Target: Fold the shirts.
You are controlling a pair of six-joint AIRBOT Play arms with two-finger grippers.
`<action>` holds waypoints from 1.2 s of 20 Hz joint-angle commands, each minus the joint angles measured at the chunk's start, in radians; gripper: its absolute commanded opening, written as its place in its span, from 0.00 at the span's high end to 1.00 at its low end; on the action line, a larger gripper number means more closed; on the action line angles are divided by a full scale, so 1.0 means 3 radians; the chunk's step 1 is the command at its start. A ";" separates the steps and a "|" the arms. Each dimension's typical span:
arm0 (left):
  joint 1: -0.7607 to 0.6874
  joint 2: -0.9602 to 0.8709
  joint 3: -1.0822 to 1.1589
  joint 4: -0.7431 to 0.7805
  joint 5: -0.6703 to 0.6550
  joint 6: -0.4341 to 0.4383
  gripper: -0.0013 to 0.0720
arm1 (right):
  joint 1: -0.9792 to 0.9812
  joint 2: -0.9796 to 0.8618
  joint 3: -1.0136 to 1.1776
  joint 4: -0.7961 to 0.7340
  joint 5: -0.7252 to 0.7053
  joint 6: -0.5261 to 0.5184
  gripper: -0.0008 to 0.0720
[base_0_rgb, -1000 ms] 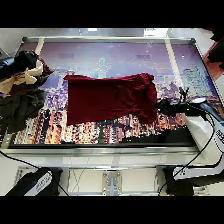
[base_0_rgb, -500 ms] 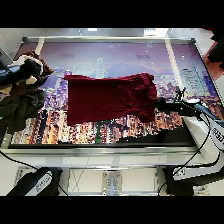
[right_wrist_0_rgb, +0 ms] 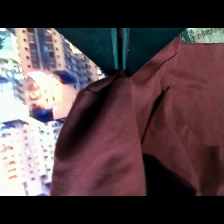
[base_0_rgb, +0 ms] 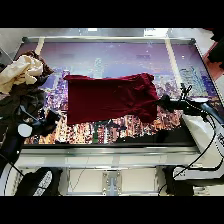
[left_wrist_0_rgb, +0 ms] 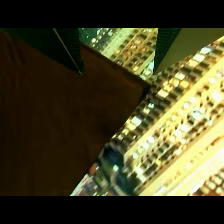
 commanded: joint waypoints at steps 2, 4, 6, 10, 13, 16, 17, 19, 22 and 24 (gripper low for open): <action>0.0001 0.0058 -0.0422 -0.0362 0.0153 -0.0235 0.35 | -0.0010 0.0039 0.0000 0.0034 0.0052 -0.0027 0.95; 0.0001 -0.0120 -0.0422 -0.0535 0.0229 -0.0214 0.35 | -0.0010 0.0039 0.0000 0.0034 0.0048 -0.0036 0.95; 0.0001 -0.0348 -0.0422 -0.0811 0.0352 0.0010 0.35 | -0.0010 0.0039 0.0000 0.0036 0.0050 -0.0036 0.95; 0.0000 -0.0697 -0.0418 -0.1685 0.0692 0.0752 0.35 | -0.0010 0.0039 0.0000 0.0043 0.0051 -0.0038 0.95; 0.0000 -0.0815 -0.0418 -0.1935 0.0851 0.0959 0.35 | -0.0010 0.0039 0.0000 0.0047 0.0043 -0.0064 0.95; -0.0005 -0.0954 -0.0418 -0.2061 0.0847 0.1083 0.38 | -0.0010 0.0039 0.0000 0.0149 0.0032 -0.0123 0.95; -0.0005 -0.1002 -0.0418 -0.2149 0.0874 0.1161 0.60 | -0.0010 0.0039 0.0000 0.0201 0.0027 -0.0130 0.95; -0.0005 -0.1031 -0.0413 -0.2332 0.1078 0.1424 0.96 | -0.0010 0.0039 0.0000 0.0258 0.0034 -0.0148 0.95; -0.0004 -0.1020 -0.0130 -0.2609 0.0997 0.2049 0.96 | -0.0013 0.0089 0.0000 0.0244 0.0154 -0.0146 0.95; -0.0004 -0.0891 0.0342 -0.2702 0.0722 0.2627 0.96 | -0.0014 0.0329 0.0000 0.0123 0.0355 -0.0134 0.95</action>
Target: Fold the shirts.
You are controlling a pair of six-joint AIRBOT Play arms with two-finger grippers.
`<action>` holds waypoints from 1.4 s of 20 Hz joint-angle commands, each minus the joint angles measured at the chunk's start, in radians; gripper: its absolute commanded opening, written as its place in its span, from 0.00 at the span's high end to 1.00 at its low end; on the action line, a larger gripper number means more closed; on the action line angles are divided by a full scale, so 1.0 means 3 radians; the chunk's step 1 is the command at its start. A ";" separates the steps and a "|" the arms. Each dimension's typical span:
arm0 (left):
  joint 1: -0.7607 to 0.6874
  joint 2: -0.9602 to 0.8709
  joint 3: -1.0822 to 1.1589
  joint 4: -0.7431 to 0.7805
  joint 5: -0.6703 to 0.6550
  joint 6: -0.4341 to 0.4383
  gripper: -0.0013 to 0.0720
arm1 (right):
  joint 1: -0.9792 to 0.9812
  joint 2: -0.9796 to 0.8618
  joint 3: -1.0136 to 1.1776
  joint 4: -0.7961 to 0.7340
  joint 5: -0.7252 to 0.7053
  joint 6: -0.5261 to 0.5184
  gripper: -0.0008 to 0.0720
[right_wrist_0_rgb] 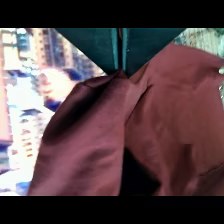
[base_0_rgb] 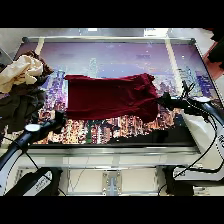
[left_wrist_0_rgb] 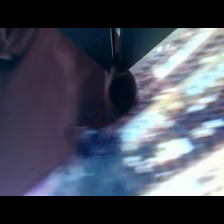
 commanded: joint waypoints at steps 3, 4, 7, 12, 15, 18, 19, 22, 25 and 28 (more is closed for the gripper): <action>0.0000 0.0585 0.1246 -0.0237 -0.0277 0.1203 0.97 | -0.0116 0.0958 0.0001 -0.0324 0.0557 0.0233 0.95; 0.0000 0.0786 0.1499 -0.0158 -0.0275 0.1272 0.97 | -0.0225 0.1279 0.0014 -0.0303 0.0696 0.0294 0.95; 0.0006 0.1354 0.2176 0.0449 -0.0280 0.1067 0.97 | -0.0729 0.2330 0.0369 -0.0354 0.1047 0.0596 0.95; 0.0006 0.1657 0.3253 0.1459 -0.0553 0.0692 0.97 | -0.1367 0.3215 0.1809 -0.0586 0.0888 0.0655 0.96; 0.0006 0.1569 0.3735 0.1989 -0.0595 0.0567 0.97 | -0.1390 0.3082 0.2518 -0.0704 0.0501 0.0656 0.96; 0.0006 0.1277 0.3778 0.2528 -0.1082 0.0219 0.97 | -0.1390 0.2698 0.2574 -0.0308 0.0570 0.0701 0.96; 0.0005 0.1066 0.3778 0.2677 -0.1352 0.0052 0.97 | -0.1387 0.2481 0.2490 -0.0056 0.0645 0.0704 0.96; -0.0051 0.0319 0.3777 0.2715 -0.1668 -0.0013 0.97 | -0.0993 0.1775 0.2112 0.0226 0.0637 0.0514 0.96; -0.0284 -0.0418 0.3778 0.2953 -0.1558 -0.0048 0.97 | 0.0034 0.1030 0.1765 -0.0378 0.0159 0.0430 0.96; -0.0440 -0.1105 0.3778 0.3573 -0.1087 -0.0512 0.97 | 0.0913 0.0135 0.1682 -0.1345 -0.0879 0.0675 0.96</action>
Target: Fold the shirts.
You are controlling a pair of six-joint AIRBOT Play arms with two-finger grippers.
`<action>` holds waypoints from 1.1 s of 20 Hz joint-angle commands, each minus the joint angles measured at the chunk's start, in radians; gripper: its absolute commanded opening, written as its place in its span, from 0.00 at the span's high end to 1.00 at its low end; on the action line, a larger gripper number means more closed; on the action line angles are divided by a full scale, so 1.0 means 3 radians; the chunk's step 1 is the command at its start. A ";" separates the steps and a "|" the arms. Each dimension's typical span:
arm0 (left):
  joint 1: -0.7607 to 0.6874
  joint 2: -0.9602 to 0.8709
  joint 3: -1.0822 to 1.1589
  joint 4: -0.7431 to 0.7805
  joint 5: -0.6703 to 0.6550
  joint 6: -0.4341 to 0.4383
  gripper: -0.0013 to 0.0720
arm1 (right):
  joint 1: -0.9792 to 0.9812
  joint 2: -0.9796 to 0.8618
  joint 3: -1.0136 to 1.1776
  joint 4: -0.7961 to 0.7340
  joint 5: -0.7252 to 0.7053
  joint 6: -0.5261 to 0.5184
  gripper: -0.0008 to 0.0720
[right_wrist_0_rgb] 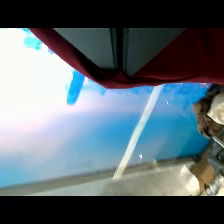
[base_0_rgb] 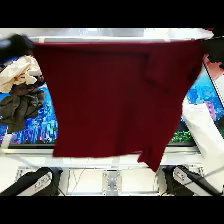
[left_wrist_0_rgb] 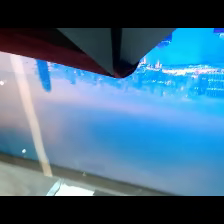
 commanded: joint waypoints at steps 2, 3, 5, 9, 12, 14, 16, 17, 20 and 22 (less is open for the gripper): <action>-0.0151 -0.0984 0.0010 0.0856 0.0692 -0.0847 0.97 | 0.0932 -0.1242 -0.0128 -0.0816 -0.1445 0.0233 0.96; -0.0151 -0.1132 0.0011 0.0889 0.0851 -0.0924 0.97 | 0.0947 -0.1457 -0.0128 -0.0698 -0.1680 0.0253 0.96; -0.0154 -0.1369 0.0014 0.0888 0.1020 -0.0944 0.97 | 0.0918 -0.1745 -0.0125 -0.0524 -0.1957 0.0251 0.96; -0.0153 -0.1554 0.0014 0.0895 0.1130 -0.0944 0.97 | 0.0844 -0.1928 0.0071 -0.0534 -0.1907 0.0160 0.96; -0.0128 -0.1495 0.0022 0.0919 0.1086 -0.0951 0.97 | 0.0753 -0.1872 0.0383 -0.0833 -0.1347 0.0177 0.96; -0.0114 -0.1470 0.0020 0.0926 0.0823 -0.0927 0.97 | 0.0671 -0.1775 0.0477 -0.1066 -0.0921 0.0299 0.96; -0.0123 -0.1476 0.0017 0.0968 0.0530 -0.0823 0.97 | 0.0628 -0.1670 0.0474 -0.1433 -0.0429 0.0432 0.95; -0.0137 -0.1478 0.0017 0.1011 0.0460 -0.0791 0.97 | 0.0633 -0.1642 0.0474 -0.1677 -0.0207 0.0515 0.96; -0.0191 -0.1481 0.0017 0.1008 0.0530 -0.0783 0.97 | 0.0688 -0.1633 0.0455 -0.1961 0.0149 0.0579 0.95; -0.0221 -0.1500 0.0017 0.1007 0.0510 -0.0781 0.97 | 0.0744 -0.1633 0.0371 -0.1949 0.0221 0.0628 0.95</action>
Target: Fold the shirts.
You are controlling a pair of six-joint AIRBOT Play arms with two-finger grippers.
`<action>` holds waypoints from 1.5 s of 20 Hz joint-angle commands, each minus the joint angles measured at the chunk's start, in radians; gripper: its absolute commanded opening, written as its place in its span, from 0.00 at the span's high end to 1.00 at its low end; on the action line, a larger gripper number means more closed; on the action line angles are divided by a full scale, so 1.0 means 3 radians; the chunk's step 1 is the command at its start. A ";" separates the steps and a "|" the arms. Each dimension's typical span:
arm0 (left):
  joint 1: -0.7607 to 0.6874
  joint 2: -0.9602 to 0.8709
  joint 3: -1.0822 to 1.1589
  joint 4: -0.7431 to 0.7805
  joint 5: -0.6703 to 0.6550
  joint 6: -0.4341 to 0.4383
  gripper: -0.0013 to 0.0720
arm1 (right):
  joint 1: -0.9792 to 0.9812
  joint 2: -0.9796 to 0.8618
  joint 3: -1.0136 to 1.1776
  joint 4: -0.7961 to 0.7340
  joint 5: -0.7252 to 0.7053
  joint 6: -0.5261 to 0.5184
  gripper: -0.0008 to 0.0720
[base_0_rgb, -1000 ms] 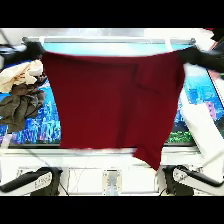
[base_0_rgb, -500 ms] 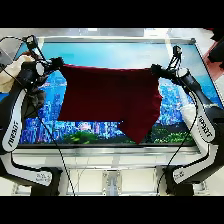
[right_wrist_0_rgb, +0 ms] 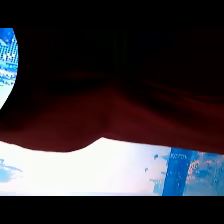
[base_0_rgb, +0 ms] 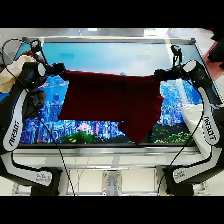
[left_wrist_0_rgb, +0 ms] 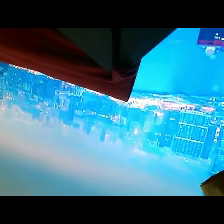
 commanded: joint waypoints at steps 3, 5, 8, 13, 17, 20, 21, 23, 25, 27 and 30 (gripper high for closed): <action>-0.0053 -0.0130 -0.0001 0.0015 -0.0239 0.0033 0.97 | 0.0161 0.0019 -0.0326 -0.0239 0.0332 0.0108 0.95; -0.0053 -0.0237 -0.0001 0.0014 -0.0280 0.0032 0.97 | 0.0206 0.0019 -0.0528 -0.0251 0.0239 0.0120 0.95; -0.0056 -0.0376 -0.0001 0.0009 -0.0303 0.0029 0.97 | 0.0210 0.0019 -0.0734 -0.0239 0.0174 0.0200 0.95; -0.0056 -0.0464 -0.0001 -0.0003 -0.0352 0.0029 0.97 | 0.0210 0.0018 -0.0918 -0.0238 0.0139 0.0210 0.95; -0.0056 -0.0465 -0.0001 -0.0038 -0.0401 0.0033 0.97 | 0.0210 0.0015 -0.0933 -0.0239 0.0060 0.0291 0.95; -0.0055 -0.0465 0.0000 -0.0201 -0.0458 0.0051 0.96 | 0.0210 0.0015 -0.0931 -0.0239 0.0070 0.0291 0.95; -0.0055 -0.0462 0.0000 -0.0312 -0.0498 0.0079 0.85 | 0.0210 0.0018 -0.0930 -0.0237 0.0085 0.0290 0.91; -0.0052 -0.0418 0.0003 -0.0482 -0.0604 0.0148 0.17 | 0.0195 0.0090 -0.0923 -0.0212 0.0095 0.0290 0.62; -0.0048 -0.0220 0.0003 -0.0408 -0.0754 0.0148 0.17 | 0.0159 0.0367 -0.0923 -0.0251 0.0104 0.0290 0.60; -0.0050 0.0165 0.0001 -0.0178 -0.0863 0.0146 0.17 | 0.0060 0.0814 -0.0924 -0.0465 0.0165 0.0294 0.60; -0.0050 0.0821 -0.0070 0.0200 -0.0909 0.0146 0.17 | -0.0191 0.1371 -0.0960 -0.0640 0.0402 0.0467 0.53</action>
